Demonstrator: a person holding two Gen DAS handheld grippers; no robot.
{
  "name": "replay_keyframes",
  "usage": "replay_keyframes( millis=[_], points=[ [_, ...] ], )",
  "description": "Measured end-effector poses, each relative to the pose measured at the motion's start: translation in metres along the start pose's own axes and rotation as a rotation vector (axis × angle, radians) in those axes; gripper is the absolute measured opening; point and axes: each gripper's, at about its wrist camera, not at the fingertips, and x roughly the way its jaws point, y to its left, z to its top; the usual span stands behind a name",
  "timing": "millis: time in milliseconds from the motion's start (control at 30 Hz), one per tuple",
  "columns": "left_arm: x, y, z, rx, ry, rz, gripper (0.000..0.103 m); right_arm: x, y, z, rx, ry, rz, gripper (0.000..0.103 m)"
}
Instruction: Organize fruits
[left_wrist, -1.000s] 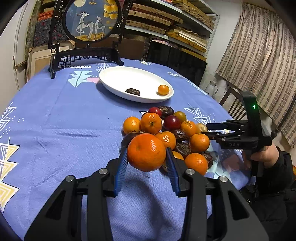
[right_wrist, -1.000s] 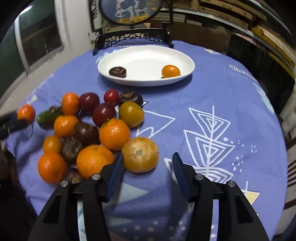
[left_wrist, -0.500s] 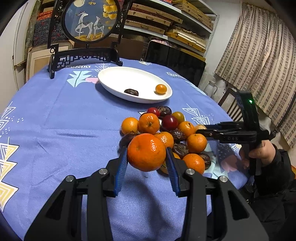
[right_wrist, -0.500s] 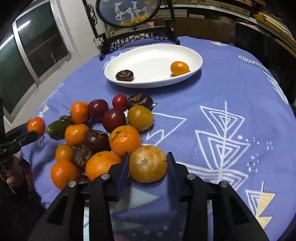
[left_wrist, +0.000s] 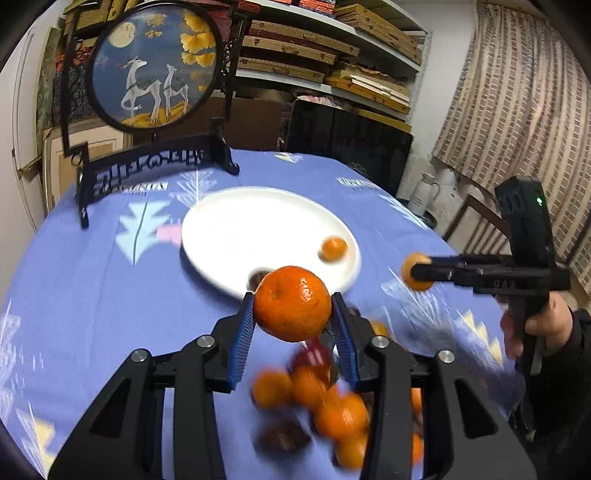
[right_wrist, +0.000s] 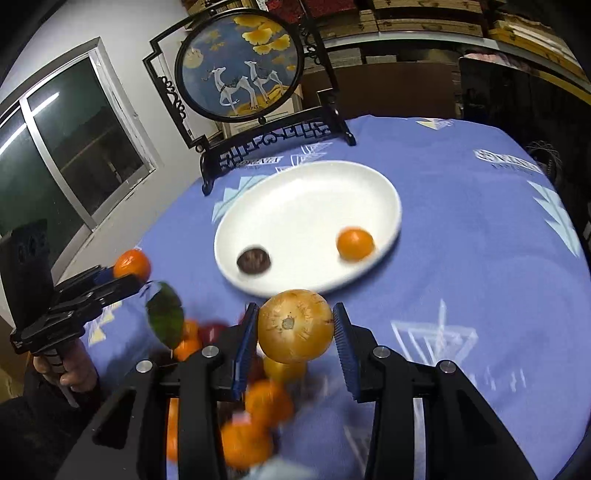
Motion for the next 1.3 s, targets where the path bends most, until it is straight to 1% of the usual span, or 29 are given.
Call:
replay_keyframes(
  millis=[67, 167, 300, 333, 367, 400, 433, 467, 500, 567, 667, 700, 733, 767, 833, 933, 1033, 1133, 1167, 1200, 1267, 1300],
  points=[
    [0.023, 0.004, 0.021, 0.013, 0.011, 0.018, 0.04, 0.019, -0.002, 0.017, 0.01, 0.003, -0.003, 0.041],
    [0.058, 0.012, 0.04, 0.017, 0.046, 0.04, 0.04, 0.049, -0.01, 0.04, 0.032, 0.01, -0.011, 0.041],
    [0.098, 0.02, 0.051, 0.022, 0.099, 0.074, 0.04, 0.082, -0.018, 0.061, 0.053, 0.017, -0.024, 0.041],
    [0.109, 0.023, 0.052, 0.018, 0.123, 0.083, 0.04, 0.089, -0.019, 0.065, 0.054, 0.016, -0.017, 0.043],
    [0.119, 0.027, 0.053, 0.01, 0.148, 0.103, 0.043, 0.092, -0.02, 0.067, 0.059, 0.012, -0.014, 0.051],
    [0.123, 0.03, 0.053, 0.003, 0.155, 0.122, 0.053, 0.093, -0.022, 0.07, 0.072, 0.006, -0.022, 0.059],
    [0.122, 0.033, 0.052, -0.007, 0.156, 0.14, 0.059, 0.09, -0.023, 0.071, 0.083, -0.005, -0.03, 0.071],
    [0.118, 0.036, 0.051, -0.015, 0.147, 0.141, 0.065, 0.085, -0.023, 0.07, 0.089, -0.027, -0.031, 0.071],
    [0.108, 0.037, 0.049, -0.02, 0.13, 0.136, 0.067, 0.075, -0.021, 0.066, 0.079, -0.046, -0.043, 0.071],
    [0.088, 0.036, 0.044, -0.006, 0.104, 0.133, 0.067, 0.061, -0.017, 0.057, 0.063, -0.063, -0.058, 0.071],
    [0.045, 0.027, 0.025, 0.039, 0.068, 0.097, 0.068, 0.034, -0.009, 0.032, 0.04, -0.07, -0.053, 0.071],
    [0.028, 0.021, 0.011, 0.068, 0.06, 0.084, 0.068, 0.027, -0.006, 0.024, 0.026, -0.074, -0.058, 0.071],
    [0.014, 0.016, -0.003, 0.096, 0.055, 0.081, 0.068, 0.017, -0.002, 0.01, 0.005, -0.082, -0.07, 0.074],
    [0.007, 0.012, -0.012, 0.111, 0.054, 0.081, 0.068, 0.008, 0.002, -0.005, -0.013, -0.087, -0.079, 0.077],
    [-0.013, 0.004, -0.043, 0.147, 0.067, 0.075, 0.068, -0.004, 0.007, -0.03, -0.031, -0.081, -0.079, 0.08],
    [-0.033, -0.006, -0.086, 0.194, 0.095, 0.074, 0.068, -0.017, 0.013, -0.066, -0.033, -0.065, -0.04, 0.08],
    [-0.042, -0.013, -0.115, 0.223, 0.11, 0.08, 0.068, -0.027, 0.022, -0.1, -0.052, -0.047, -0.017, 0.08],
    [-0.037, -0.013, -0.131, 0.209, 0.134, 0.102, 0.068, -0.033, 0.032, -0.124, -0.068, -0.029, -0.014, 0.08],
    [-0.035, -0.012, -0.134, 0.201, 0.141, 0.106, 0.065, -0.035, 0.034, -0.13, -0.07, -0.024, -0.012, 0.08],
    [-0.031, -0.011, -0.136, 0.189, 0.154, 0.107, 0.059, -0.036, 0.036, -0.135, -0.071, -0.021, -0.012, 0.08],
    [-0.021, -0.01, -0.139, 0.17, 0.179, 0.094, 0.053, -0.038, 0.038, -0.14, -0.065, -0.021, -0.011, 0.08],
    [-0.019, -0.011, -0.139, 0.166, 0.182, 0.09, 0.052, -0.039, 0.038, -0.142, -0.058, -0.022, -0.008, 0.08]
  ],
)
